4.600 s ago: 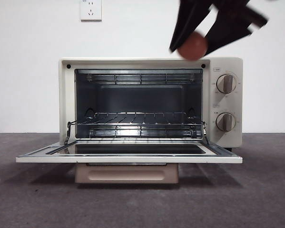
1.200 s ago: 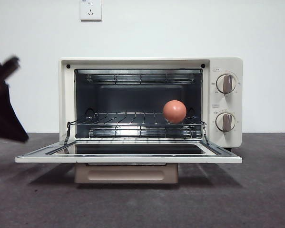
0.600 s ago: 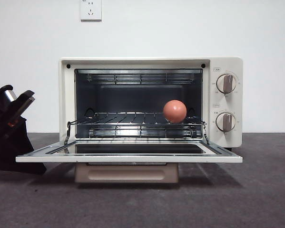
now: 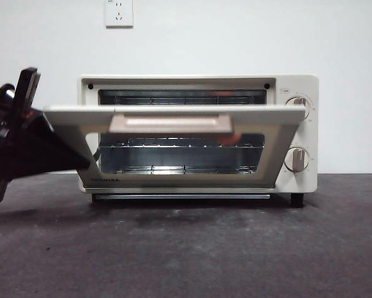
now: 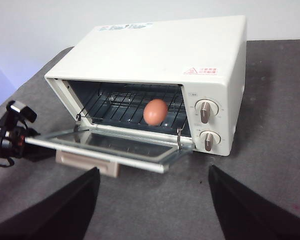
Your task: Eggoven
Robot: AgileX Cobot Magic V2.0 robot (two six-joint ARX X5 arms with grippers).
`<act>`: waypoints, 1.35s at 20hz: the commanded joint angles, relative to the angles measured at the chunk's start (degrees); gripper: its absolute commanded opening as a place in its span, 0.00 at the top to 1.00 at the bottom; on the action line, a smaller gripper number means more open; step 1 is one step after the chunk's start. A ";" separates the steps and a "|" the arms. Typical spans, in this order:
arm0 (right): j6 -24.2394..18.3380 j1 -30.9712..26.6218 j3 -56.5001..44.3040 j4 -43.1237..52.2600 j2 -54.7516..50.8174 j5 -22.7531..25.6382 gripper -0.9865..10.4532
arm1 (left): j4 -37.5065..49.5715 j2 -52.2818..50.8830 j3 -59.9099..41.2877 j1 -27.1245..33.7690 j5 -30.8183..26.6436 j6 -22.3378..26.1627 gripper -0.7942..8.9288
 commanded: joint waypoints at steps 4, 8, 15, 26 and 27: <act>0.68 0.46 1.01 -0.81 0.44 0.24 0.61 | 22.77 0.59 0.77 0.33 -0.98 -17.49 0.91; 0.66 0.46 1.01 -2.08 0.44 0.24 0.61 | 29.90 -0.44 0.79 0.33 -2.19 -22.75 0.91; 0.59 0.46 0.98 -2.69 0.46 -0.31 0.61 | 20.96 -11.96 0.79 -0.44 -3.30 -20.17 0.91; -2.60 0.48 -1.31 -3.15 0.46 -0.15 0.61 | -25.40 -44.61 0.81 -7.61 -29.31 4.90 0.91; -2.71 0.48 -2.25 -2.01 0.44 -0.15 0.62 | -28.41 -47.23 0.81 -8.11 -31.87 6.29 0.91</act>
